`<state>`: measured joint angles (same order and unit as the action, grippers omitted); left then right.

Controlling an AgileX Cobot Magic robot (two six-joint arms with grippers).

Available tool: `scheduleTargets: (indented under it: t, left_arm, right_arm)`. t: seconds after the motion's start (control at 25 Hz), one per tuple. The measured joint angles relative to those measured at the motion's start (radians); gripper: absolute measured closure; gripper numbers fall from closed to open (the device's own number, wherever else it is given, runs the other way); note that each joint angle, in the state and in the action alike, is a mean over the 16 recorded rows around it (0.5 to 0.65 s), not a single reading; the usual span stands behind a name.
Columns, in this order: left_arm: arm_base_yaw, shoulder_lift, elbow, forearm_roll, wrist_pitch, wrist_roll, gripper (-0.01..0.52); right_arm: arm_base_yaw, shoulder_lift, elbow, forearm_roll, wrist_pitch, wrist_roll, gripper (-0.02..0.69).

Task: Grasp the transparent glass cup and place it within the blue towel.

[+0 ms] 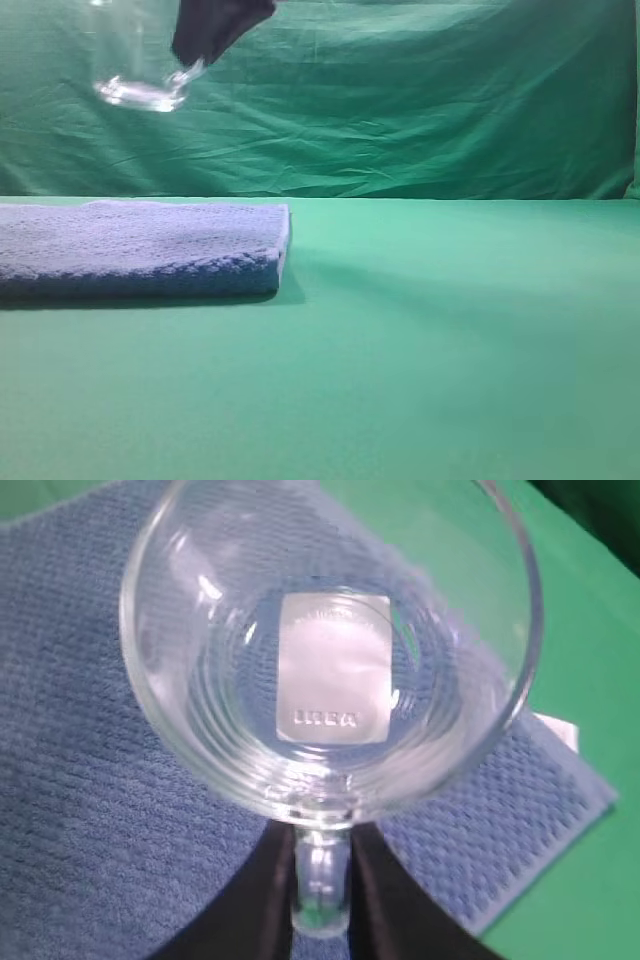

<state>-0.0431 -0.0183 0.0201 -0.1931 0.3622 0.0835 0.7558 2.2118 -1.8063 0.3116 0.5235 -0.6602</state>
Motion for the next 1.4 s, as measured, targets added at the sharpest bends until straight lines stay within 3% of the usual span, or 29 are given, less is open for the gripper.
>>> scheduleTargets:
  t: [0.4, 0.56, 0.72, 1.08, 1.4]
  left_arm:
    - [0.000, 0.000, 0.000, 0.000, 0.000, 0.000, 0.514]
    - [0.000, 0.000, 0.000, 0.000, 0.000, 0.000, 0.514]
    - [0.000, 0.000, 0.000, 0.000, 0.000, 0.000, 0.514]
    - [0.000, 0.000, 0.000, 0.000, 0.000, 0.000, 0.514]
    - [0.000, 0.000, 0.000, 0.000, 0.000, 0.000, 0.514]
  right_arm:
    - [0.008, 0.021, -0.012, -0.002, -0.005, 0.033, 0.314]
    - [0.002, -0.058, -0.014, -0.011, 0.052, 0.102, 0.301]
    - [-0.016, -0.178, -0.016, -0.028, 0.140, 0.194, 0.367]
    - [-0.070, -0.533, 0.020, -0.118, 0.351, 0.388, 0.640]
    - [-0.089, -0.888, 0.281, -0.190, 0.338, 0.452, 0.665]
